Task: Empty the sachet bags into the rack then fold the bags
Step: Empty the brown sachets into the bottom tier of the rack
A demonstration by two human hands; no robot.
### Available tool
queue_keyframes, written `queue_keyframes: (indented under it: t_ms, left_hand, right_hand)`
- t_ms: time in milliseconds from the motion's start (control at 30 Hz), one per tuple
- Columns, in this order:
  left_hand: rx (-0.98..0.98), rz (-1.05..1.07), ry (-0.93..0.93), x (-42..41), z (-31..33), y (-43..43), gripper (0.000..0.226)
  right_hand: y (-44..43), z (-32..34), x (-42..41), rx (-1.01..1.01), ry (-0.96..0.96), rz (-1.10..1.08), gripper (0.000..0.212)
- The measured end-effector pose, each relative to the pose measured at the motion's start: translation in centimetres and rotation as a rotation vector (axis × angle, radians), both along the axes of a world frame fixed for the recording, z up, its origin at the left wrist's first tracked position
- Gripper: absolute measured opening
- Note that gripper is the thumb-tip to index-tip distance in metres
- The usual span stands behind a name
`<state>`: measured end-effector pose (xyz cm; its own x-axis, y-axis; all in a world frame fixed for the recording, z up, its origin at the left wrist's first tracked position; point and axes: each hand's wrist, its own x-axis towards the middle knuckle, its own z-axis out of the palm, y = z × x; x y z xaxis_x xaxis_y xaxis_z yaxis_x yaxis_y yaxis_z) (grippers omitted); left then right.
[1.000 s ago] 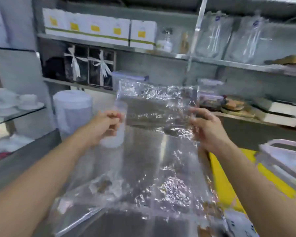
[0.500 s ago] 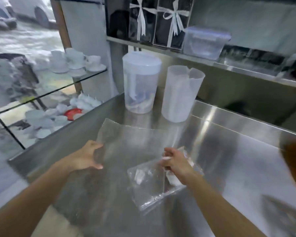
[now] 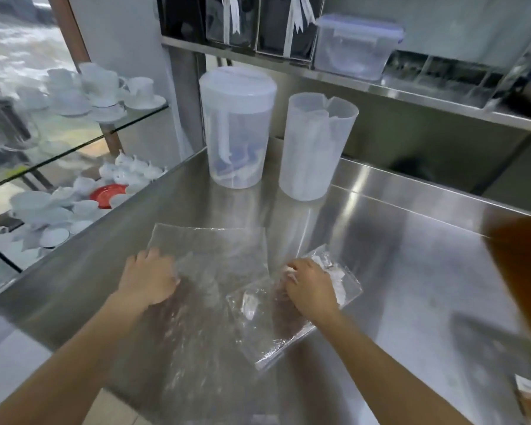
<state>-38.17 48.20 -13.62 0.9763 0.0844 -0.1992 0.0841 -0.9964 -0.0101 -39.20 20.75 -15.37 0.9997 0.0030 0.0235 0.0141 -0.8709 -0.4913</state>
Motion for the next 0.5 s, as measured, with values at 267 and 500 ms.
queue_keyframes:
  t_ms: [267,500]
  left_hand:
    - [-0.336,-0.479,-0.095,-4.6,-4.2,-13.8,0.101]
    - [-0.198,-0.581,0.018,-5.2,-6.5,-13.2,0.089]
  right_hand:
    - [-3.5,-4.4,-4.0,-0.432,0.127,0.244,0.065]
    - [-10.2,-4.6,-6.2,-0.498,0.189,0.285,0.067]
